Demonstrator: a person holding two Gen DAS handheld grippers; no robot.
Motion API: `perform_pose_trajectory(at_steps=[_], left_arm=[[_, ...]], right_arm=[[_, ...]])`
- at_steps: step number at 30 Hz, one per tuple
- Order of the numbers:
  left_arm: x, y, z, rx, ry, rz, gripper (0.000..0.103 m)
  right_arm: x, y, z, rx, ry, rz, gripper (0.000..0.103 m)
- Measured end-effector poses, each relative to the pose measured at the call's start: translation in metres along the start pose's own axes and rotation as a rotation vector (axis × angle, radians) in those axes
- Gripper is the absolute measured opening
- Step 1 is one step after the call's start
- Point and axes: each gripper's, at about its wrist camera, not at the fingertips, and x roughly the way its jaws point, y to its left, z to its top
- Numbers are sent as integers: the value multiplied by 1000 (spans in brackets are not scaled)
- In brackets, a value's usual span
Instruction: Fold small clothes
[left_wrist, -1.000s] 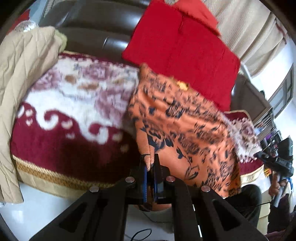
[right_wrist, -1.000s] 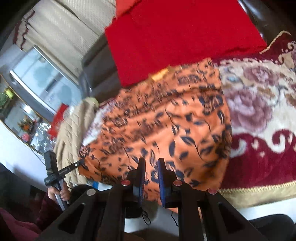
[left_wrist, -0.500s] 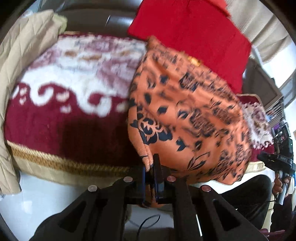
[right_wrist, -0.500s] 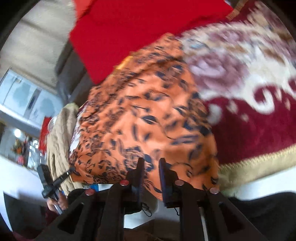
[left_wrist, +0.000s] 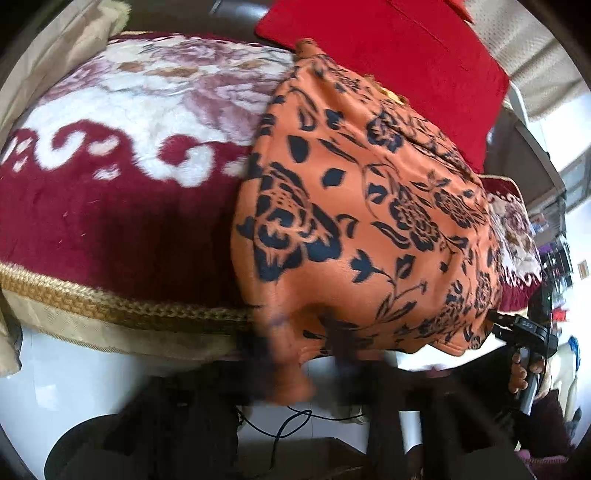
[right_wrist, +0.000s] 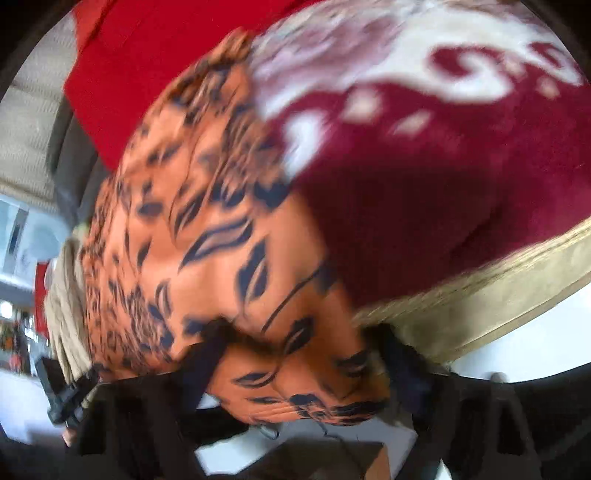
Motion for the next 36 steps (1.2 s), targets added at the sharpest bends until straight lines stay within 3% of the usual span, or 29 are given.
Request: perform_pose_trajectory(at_steps=[1, 3, 4, 6, 8, 10, 12, 14, 15, 16, 17, 18, 19, 20, 21, 30, 33, 36], left_arm=[[-1, -2, -1, 13, -6, -2, 7], [-4, -6, -1, 33, -21, 3, 7], [-4, -6, -1, 38, -23, 2, 7], [-2, -7, 1, 40, -15, 21, 7], [5, -5, 1, 24, 28, 39, 26], [9, -6, 1, 17, 48, 46, 67], [10, -8, -1, 23, 48, 52, 71], [10, -8, -1, 22, 26, 52, 71], [10, -7, -1, 17, 23, 50, 53], [11, -5, 0, 10, 24, 43, 21], [11, -3, 0, 1, 31, 28, 8], [11, -3, 1, -5, 26, 24, 6], [9, -3, 1, -3, 16, 24, 7], [5, -5, 1, 8, 1, 25, 7], [2, -6, 1, 18, -9, 25, 6], [-69, -20, 41, 60, -143, -159, 6], [-90, -23, 79, 44, -184, -198, 6], [-104, -28, 130, 54, -237, -177, 6]], right_arm=[[0, 11, -4, -52, 7, -1, 40], [-6, 29, -11, -144, -12, -45, 32], [-10, 36, -13, -179, -22, -37, 24], [-21, 40, -13, -189, -41, 15, 23], [-22, 39, -10, -192, -39, -13, 24], [-15, 32, -6, -168, -8, -54, 27], [-11, 21, -3, -110, 27, -44, 34], [-8, 19, -2, -83, 34, -38, 67], [-8, 18, -2, -86, 28, -32, 67], [-5, 20, -2, -106, 25, -17, 67], [-3, 24, -2, -137, 32, -11, 60], [-1, 28, -2, -158, 37, -19, 53], [-2, 32, -3, -183, 41, -23, 32], [-6, 36, -4, -211, 39, -25, 20], [-11, 41, -4, -233, 28, -21, 16], [-93, 97, 23, -344, -121, 173, 15], [-113, 116, 47, -346, -201, 215, 15], [-127, 131, 90, -320, -292, 235, 15]])
